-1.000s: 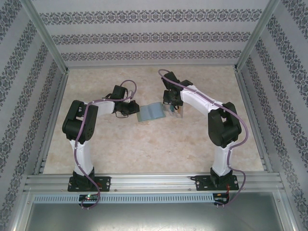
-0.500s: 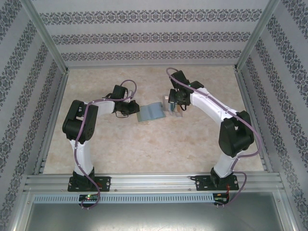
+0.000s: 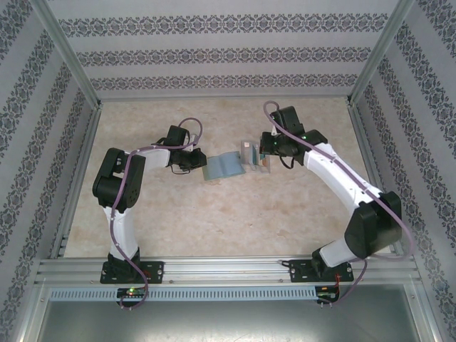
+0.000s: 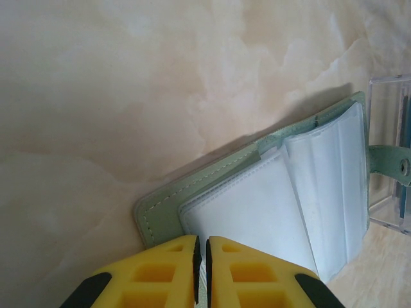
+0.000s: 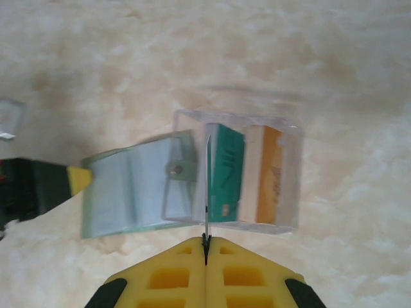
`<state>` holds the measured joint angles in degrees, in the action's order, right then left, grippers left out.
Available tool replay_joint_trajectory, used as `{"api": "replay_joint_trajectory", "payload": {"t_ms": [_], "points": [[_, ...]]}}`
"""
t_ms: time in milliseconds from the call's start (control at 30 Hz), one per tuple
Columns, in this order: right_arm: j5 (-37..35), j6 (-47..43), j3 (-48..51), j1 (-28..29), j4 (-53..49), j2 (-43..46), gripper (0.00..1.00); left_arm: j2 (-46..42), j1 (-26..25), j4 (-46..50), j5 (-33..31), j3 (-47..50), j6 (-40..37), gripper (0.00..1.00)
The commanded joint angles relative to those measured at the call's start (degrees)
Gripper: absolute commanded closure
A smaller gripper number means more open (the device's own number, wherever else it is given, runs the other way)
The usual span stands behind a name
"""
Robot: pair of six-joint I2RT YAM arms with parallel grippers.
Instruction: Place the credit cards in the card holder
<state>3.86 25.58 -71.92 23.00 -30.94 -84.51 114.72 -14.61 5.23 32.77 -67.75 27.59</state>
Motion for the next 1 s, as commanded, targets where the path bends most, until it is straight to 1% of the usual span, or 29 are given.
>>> {"api": "replay_joint_trajectory", "payload": {"t_ms": [0,200,300,400,500,600,767,967], "points": [[8.9,-3.2,3.7,-0.5,8.7,2.8,1.00,1.0,-0.4,2.5,-0.4,-0.9,-1.0,0.85],[17.5,-3.6,7.9,-0.6,15.7,3.4,1.00,0.1,-0.3,2.6,-0.3,-1.0,-0.8,0.85],[22.2,-2.3,7.5,-0.3,17.0,0.9,1.00,-0.3,-0.4,3.0,-0.3,-1.2,-0.8,0.84],[24.7,-1.8,5.9,0.6,16.7,-2.6,1.00,-0.1,-0.4,3.2,-0.3,-1.3,-1.0,0.84],[24.0,-2.0,4.5,1.5,16.1,-6.1,1.00,-0.6,-0.4,3.6,-0.4,-1.1,-1.0,0.84],[22.9,-2.6,0.7,1.4,12.4,-11.5,1.00,-0.9,-0.3,4.3,-1.3,-1.4,-1.6,0.84],[26.1,-2.4,-6.6,1.2,9.1,-21.3,1.00,-0.9,-0.5,5.1,-0.5,-2.1,-1.2,0.84],[27.8,-1.6,-12.3,1.4,7.9,-28.6,1.00,-1.3,-0.6,5.1,-0.6,-1.7,-0.7,0.83]]}}
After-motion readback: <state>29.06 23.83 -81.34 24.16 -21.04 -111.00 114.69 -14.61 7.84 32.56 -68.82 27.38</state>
